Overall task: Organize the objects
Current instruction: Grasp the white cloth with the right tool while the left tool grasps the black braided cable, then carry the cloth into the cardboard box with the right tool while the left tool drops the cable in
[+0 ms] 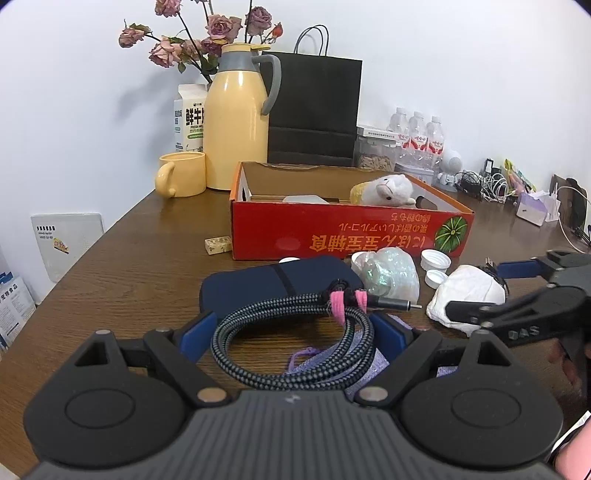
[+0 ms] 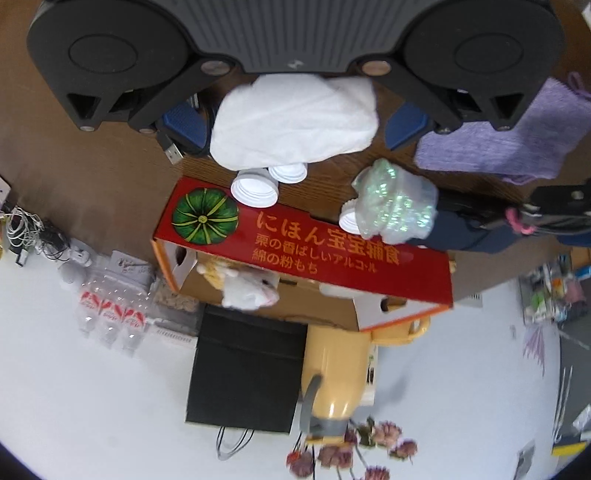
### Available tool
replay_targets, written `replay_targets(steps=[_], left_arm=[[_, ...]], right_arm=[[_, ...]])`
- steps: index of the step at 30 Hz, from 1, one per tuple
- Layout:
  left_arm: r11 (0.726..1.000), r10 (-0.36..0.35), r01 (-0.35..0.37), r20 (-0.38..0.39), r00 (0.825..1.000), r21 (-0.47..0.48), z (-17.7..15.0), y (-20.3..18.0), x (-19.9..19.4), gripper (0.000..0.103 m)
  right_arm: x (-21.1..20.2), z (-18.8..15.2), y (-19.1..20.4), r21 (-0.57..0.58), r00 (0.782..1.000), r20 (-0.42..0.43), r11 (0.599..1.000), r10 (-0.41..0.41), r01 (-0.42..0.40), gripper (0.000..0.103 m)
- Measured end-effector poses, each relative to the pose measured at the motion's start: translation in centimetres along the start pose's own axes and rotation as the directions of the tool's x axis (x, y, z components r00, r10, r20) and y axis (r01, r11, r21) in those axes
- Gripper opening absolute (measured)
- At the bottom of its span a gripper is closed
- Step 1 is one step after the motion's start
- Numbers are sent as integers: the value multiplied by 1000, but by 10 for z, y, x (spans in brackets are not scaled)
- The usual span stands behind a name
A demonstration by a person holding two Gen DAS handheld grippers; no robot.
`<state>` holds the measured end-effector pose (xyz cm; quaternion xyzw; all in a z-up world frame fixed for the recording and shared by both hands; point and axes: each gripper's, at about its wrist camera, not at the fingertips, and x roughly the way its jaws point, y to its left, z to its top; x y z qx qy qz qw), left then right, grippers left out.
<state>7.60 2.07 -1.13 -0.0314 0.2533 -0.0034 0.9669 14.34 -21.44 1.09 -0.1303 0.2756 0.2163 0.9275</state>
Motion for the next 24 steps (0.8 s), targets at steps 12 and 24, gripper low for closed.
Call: replay_targets(steps=[12, 24], left_arm=[[1000, 0, 1, 7, 1000, -8, 3, 6, -1, 90], [1000, -8, 8, 21, 1000, 2, 7, 3, -2, 90]], right_arm=[[13, -7, 4, -12, 999, -32, 1000, -3, 3, 99], [-8, -12, -2, 31, 999, 49, 999, -21, 20, 97]])
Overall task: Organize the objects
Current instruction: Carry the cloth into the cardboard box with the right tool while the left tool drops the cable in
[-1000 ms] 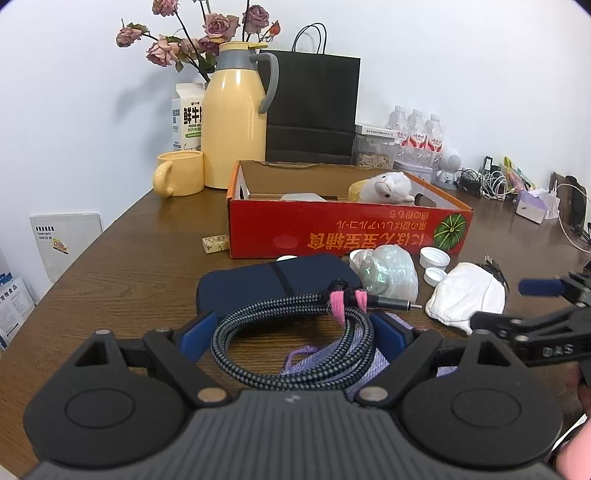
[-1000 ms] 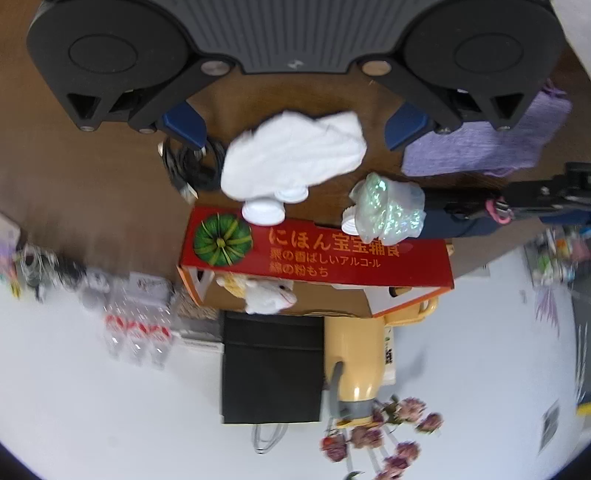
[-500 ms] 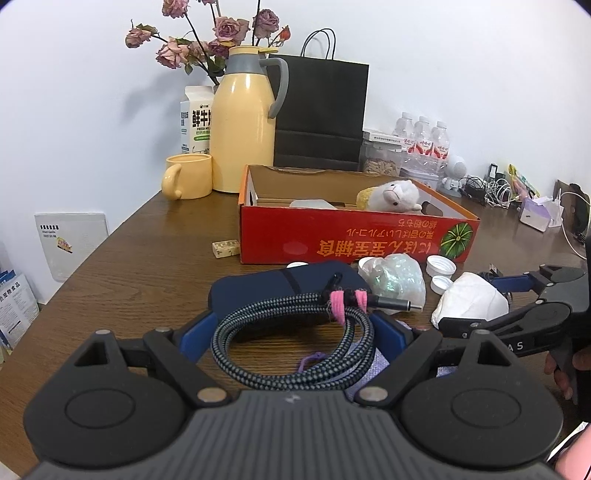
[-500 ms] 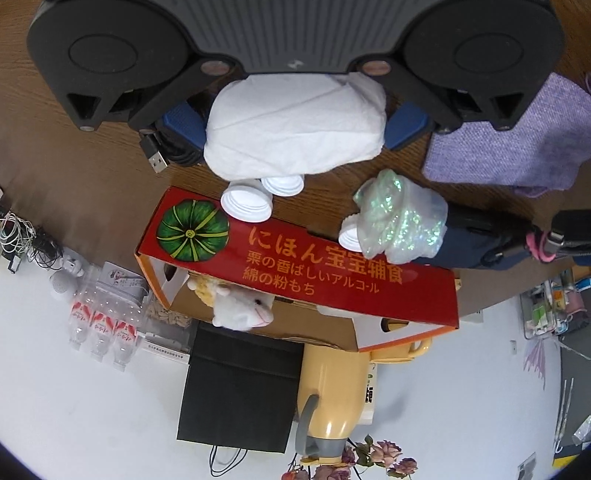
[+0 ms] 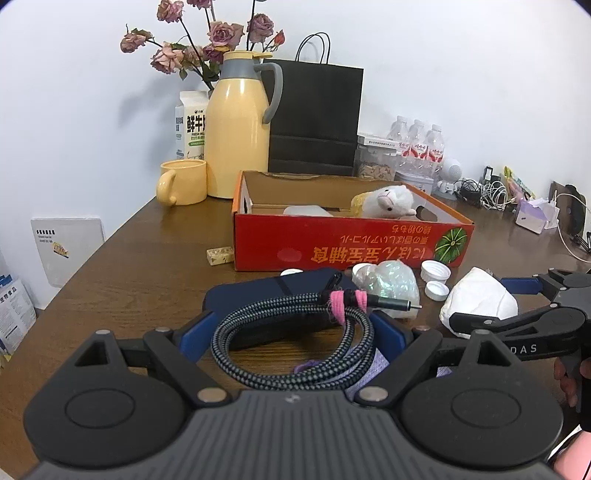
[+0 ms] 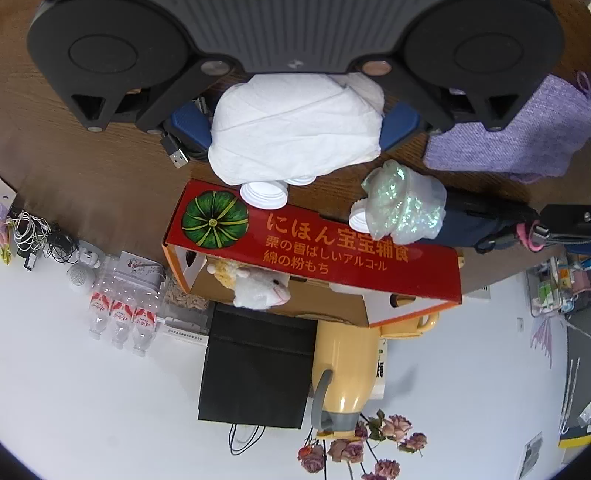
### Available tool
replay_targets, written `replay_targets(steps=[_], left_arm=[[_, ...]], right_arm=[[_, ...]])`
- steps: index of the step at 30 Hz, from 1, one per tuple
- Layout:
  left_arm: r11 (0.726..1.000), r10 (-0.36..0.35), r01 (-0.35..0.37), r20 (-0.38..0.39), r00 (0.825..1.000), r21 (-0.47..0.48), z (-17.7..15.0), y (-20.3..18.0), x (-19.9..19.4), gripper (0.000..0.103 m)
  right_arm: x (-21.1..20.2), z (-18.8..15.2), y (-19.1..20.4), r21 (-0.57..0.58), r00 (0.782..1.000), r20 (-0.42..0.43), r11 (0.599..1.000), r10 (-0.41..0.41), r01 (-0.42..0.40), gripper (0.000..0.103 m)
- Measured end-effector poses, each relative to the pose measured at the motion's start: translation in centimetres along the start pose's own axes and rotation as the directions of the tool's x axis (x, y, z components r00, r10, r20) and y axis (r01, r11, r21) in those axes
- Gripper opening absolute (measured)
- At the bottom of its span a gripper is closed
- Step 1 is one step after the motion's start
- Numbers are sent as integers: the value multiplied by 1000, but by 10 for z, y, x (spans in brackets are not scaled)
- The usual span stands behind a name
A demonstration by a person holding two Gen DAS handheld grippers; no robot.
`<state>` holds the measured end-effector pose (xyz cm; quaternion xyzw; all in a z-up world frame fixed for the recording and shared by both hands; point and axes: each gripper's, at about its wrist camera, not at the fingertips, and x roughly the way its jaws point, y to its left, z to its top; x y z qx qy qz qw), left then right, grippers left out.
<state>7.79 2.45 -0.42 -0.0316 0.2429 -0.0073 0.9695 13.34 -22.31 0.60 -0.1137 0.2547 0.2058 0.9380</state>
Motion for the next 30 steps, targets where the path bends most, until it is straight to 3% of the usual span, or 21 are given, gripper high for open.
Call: replay_targets(steps=[8, 17, 30], left_arm=[[999, -13, 11, 38, 999, 34, 16, -8, 3, 90], [999, -16, 10, 114, 993, 47, 55, -18, 21, 90], [999, -13, 7, 174, 985, 38, 123, -25, 89, 90]], right_arm=[[-12, 8, -2, 5, 998, 64, 1000, -1, 1, 97], [-10, 43, -6, 5, 990, 143, 1000, -4, 4, 97], [46, 118, -15, 15, 981, 196, 1000, 7, -11, 97]])
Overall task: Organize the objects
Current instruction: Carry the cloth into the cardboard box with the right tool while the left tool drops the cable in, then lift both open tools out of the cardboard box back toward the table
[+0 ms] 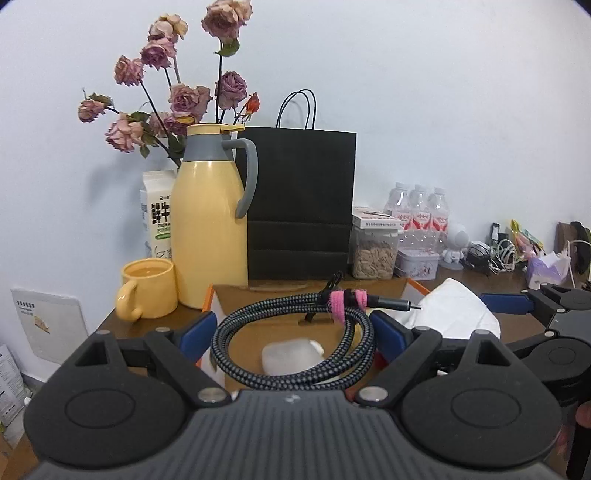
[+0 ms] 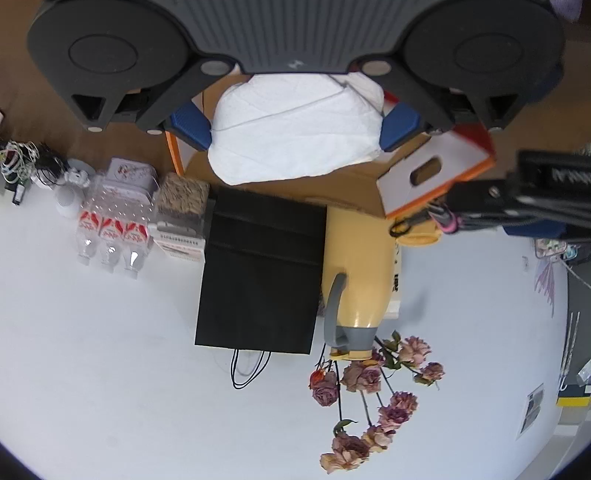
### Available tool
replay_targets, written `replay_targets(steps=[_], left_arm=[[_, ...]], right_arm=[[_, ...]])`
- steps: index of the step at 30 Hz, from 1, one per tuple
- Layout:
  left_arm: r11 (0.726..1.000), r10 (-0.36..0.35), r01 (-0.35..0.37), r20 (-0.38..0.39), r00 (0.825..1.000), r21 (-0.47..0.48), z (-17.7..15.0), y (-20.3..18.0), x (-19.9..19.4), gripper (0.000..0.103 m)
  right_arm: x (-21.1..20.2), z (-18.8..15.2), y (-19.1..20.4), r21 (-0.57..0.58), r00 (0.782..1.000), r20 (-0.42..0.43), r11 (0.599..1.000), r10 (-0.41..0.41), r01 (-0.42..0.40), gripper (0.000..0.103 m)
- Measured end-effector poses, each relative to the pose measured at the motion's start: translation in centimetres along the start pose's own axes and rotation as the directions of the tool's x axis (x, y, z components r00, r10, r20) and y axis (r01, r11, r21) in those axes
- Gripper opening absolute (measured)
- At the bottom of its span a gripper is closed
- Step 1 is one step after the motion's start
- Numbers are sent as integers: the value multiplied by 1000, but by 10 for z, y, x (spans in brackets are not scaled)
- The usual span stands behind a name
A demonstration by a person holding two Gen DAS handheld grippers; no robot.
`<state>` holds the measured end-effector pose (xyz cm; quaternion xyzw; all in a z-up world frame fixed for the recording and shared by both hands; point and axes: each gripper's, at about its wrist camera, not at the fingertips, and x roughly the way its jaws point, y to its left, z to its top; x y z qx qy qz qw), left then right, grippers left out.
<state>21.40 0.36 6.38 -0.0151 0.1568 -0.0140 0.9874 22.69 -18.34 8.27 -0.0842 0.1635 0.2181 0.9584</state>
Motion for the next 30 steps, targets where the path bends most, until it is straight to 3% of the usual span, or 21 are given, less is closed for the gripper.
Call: replay_targets(steps=[7, 13, 18, 21, 30], left_arm=[[999, 18, -19, -25, 1000, -35, 21, 5, 65, 90], [998, 25, -30, -80, 997, -62, 21, 9, 106, 90], [998, 21, -28, -105, 994, -60, 13, 10, 116, 91], [997, 38, -44, -91, 995, -62, 11, 9, 114, 103], [994, 73, -77, -56, 996, -79, 15, 11, 106, 103]], right_arm=[[58, 28, -16, 30, 1000, -25, 1000, 1, 0, 97], [93, 26, -31, 80, 997, -73, 997, 14, -8, 98], [98, 22, -36, 96, 995, -94, 995, 18, -8, 102], [96, 20, -36, 93, 994, -105, 996, 6, 4, 103], [89, 24, -34, 89, 996, -89, 996, 4, 4, 103]])
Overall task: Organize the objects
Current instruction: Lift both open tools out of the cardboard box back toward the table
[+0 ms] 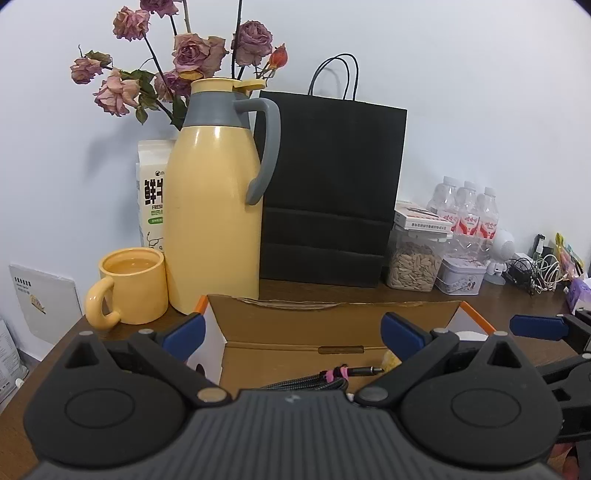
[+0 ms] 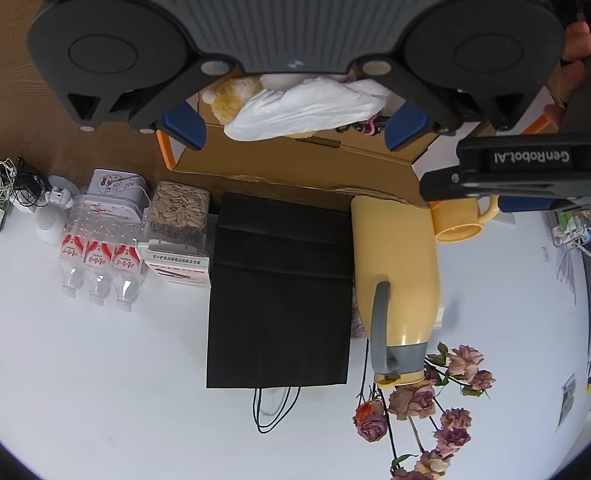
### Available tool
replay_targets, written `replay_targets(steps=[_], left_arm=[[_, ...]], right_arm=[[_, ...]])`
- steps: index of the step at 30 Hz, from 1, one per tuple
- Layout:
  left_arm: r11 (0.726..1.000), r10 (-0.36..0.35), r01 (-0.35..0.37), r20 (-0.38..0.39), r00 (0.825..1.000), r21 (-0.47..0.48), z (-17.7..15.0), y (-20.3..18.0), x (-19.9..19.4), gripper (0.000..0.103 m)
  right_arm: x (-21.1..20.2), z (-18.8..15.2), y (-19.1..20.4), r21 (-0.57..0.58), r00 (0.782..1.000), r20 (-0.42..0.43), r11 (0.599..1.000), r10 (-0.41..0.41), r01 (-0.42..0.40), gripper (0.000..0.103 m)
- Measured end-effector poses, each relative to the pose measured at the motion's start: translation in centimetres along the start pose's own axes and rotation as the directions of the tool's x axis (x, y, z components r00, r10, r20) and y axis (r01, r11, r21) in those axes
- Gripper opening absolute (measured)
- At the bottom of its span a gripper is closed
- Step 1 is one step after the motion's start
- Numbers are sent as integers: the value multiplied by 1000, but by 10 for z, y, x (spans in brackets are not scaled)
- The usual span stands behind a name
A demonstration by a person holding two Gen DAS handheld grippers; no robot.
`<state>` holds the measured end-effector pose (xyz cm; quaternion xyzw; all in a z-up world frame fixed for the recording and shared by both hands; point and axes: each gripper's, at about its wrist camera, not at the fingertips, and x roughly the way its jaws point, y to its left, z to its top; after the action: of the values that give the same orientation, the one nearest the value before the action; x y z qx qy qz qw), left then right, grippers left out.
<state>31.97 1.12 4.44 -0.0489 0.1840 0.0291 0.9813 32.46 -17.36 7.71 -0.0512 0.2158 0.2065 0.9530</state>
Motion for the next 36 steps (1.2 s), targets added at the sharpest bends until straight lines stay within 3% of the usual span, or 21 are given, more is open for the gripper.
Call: replay_targets(steps=[18, 36], left_arm=[[1000, -24, 23, 92, 996, 8, 3, 2, -58, 103], [998, 37, -39, 47, 998, 46, -34, 36, -133, 103]], right_arm=[[-53, -5, 2, -39, 997, 72, 999, -20, 22, 103], [-136, -64, 4, -67, 999, 22, 997, -47, 49, 103]])
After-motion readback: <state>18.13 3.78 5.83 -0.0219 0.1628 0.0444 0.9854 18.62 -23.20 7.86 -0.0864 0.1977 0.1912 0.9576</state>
